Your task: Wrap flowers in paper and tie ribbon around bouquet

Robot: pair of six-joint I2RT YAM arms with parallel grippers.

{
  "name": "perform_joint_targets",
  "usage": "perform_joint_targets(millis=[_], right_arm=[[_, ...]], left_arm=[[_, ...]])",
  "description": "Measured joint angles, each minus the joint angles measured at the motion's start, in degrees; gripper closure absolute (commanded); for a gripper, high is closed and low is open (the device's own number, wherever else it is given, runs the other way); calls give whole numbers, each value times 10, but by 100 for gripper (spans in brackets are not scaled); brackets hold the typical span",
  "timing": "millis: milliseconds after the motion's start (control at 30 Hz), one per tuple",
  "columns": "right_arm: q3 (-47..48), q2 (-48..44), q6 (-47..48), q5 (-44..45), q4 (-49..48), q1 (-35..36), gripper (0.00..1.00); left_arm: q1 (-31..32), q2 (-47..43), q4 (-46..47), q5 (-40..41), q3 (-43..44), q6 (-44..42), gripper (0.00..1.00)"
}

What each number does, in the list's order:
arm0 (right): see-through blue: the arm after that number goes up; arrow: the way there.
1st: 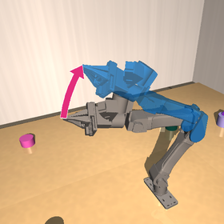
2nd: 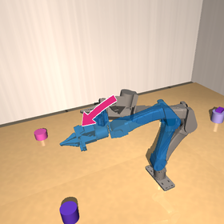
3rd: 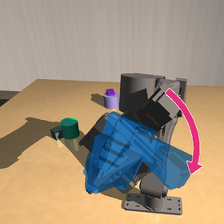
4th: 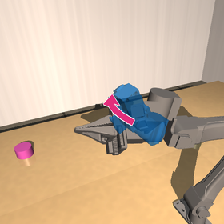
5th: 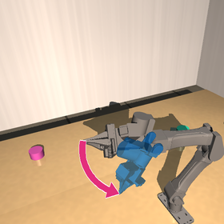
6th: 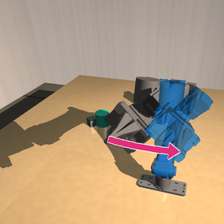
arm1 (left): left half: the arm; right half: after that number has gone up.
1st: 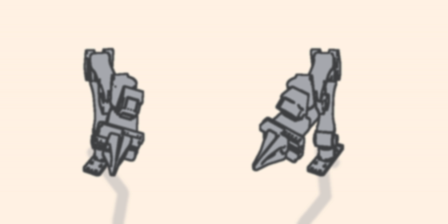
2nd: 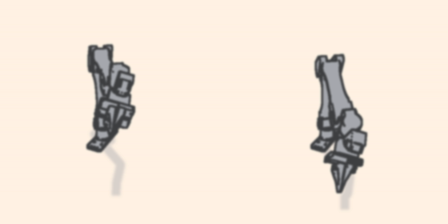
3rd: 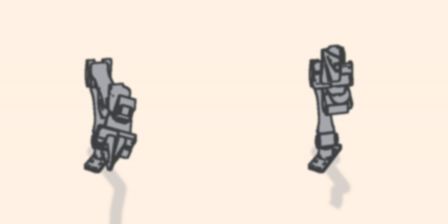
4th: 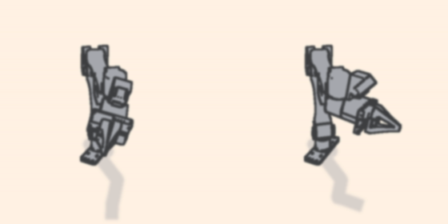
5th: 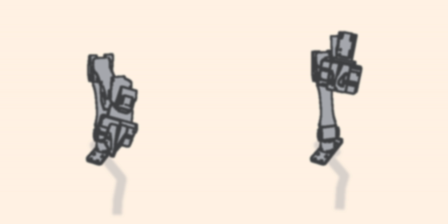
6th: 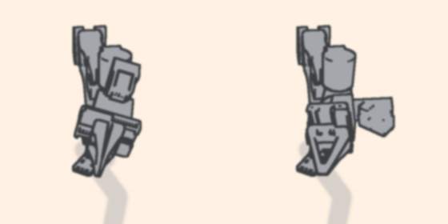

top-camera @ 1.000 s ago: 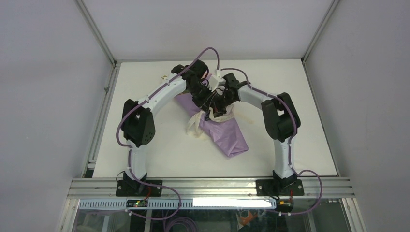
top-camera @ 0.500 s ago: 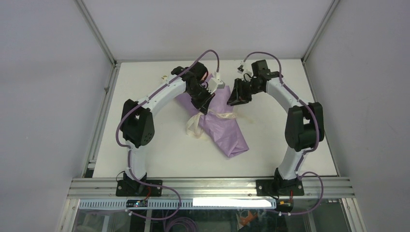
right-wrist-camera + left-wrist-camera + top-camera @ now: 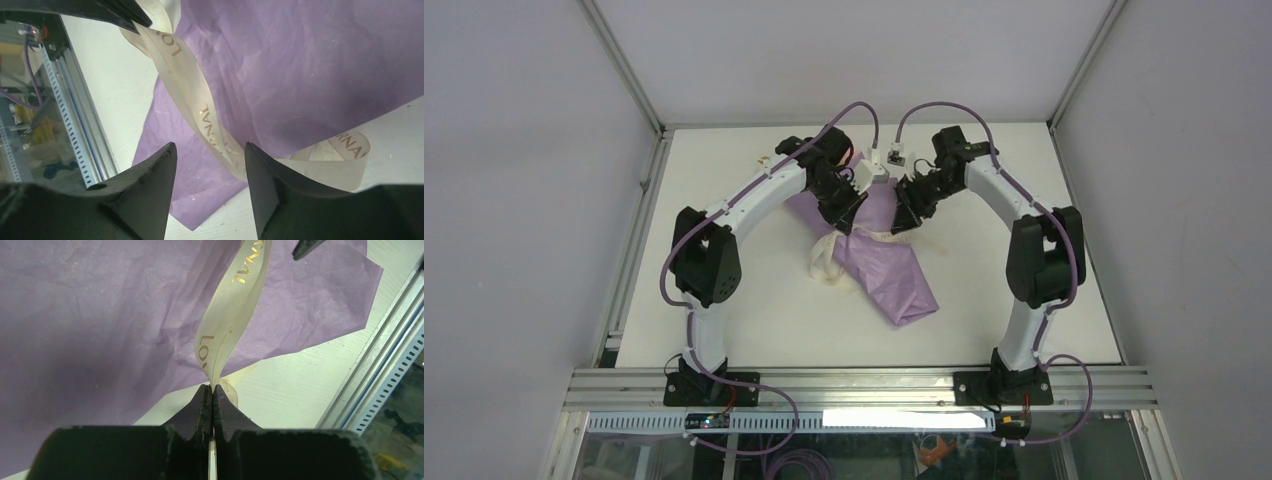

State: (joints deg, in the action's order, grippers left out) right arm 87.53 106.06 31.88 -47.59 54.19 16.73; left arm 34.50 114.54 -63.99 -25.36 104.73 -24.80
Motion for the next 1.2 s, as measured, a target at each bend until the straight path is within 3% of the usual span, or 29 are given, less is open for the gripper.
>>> perform_joint_targets(millis=[300, 433, 600, 767, 933, 1100, 1200], right_arm=[[0, 50, 41, 14, 10, 1, 62], [0, 57, 46, 16, 16, 1, 100], [15, 61, 6, 21, 11, 1, 100], [22, 61, -157, 16, -114, 11, 100], [22, 73, -281, 19, -212, 68, 100], [10, 121, -344, -30, -239, 110, 100], [10, 149, -321, -53, -183, 114, 87]], left_arm=[[0, 0, -1, 0, -1, -2, 100], [0, 0, -1, 0, -1, -2, 100], [0, 0, -1, -1, -1, -2, 100], [0, 0, -1, -3, 0, -1, 100], [0, 0, -3, -4, 19, 0, 100], [-2, 0, -2, -13, 24, 7, 100], [-8, 0, -1, -19, 26, 15, 100]])
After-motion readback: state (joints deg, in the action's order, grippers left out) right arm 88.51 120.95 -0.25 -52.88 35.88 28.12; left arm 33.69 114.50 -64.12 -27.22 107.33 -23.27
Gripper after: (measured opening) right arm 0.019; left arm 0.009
